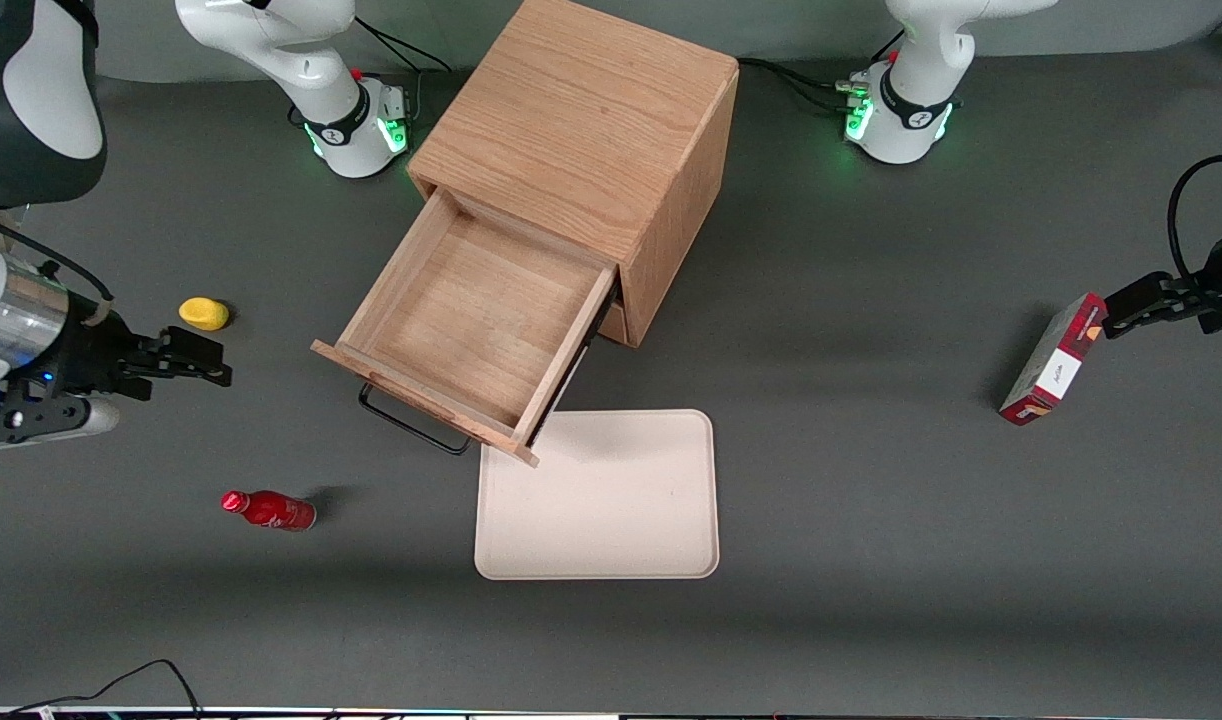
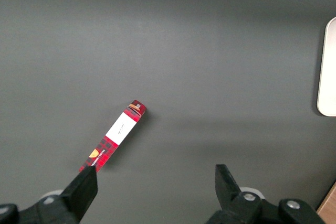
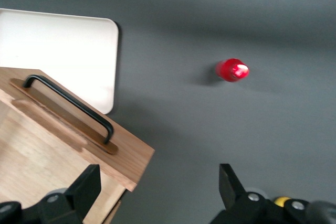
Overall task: Close top drawer
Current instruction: 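Move the right gripper to the open drawer's front panel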
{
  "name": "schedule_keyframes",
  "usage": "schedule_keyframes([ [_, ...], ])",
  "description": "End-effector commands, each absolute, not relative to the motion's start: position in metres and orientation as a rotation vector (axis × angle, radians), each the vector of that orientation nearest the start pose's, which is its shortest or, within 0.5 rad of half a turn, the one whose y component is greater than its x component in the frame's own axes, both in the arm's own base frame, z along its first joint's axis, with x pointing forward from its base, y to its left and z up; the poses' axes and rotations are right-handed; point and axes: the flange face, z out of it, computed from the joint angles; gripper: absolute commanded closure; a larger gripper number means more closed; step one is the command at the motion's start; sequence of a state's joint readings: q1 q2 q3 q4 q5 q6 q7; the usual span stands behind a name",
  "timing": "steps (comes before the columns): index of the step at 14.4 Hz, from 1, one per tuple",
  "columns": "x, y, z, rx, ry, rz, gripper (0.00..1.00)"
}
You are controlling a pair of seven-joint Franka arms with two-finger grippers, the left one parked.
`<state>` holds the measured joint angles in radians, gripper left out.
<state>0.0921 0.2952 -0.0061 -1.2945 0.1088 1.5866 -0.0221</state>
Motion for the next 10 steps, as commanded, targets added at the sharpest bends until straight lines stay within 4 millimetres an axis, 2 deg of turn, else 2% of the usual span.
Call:
schedule_keyframes([
  [1, 0.647, 0.082, 0.58, -2.962, -0.291, -0.002, 0.0],
  [2, 0.649, 0.096, 0.574, -2.945, -0.457, -0.006, 0.0],
  [5, 0.667, 0.1, 0.553, -2.861, -0.888, -0.102, 0.0],
  [7, 0.674, 0.116, 0.542, -2.826, -1.149, -0.138, 0.0],
  [10, 0.677, 0.127, 0.529, -2.801, -1.219, -0.124, 0.0],
])
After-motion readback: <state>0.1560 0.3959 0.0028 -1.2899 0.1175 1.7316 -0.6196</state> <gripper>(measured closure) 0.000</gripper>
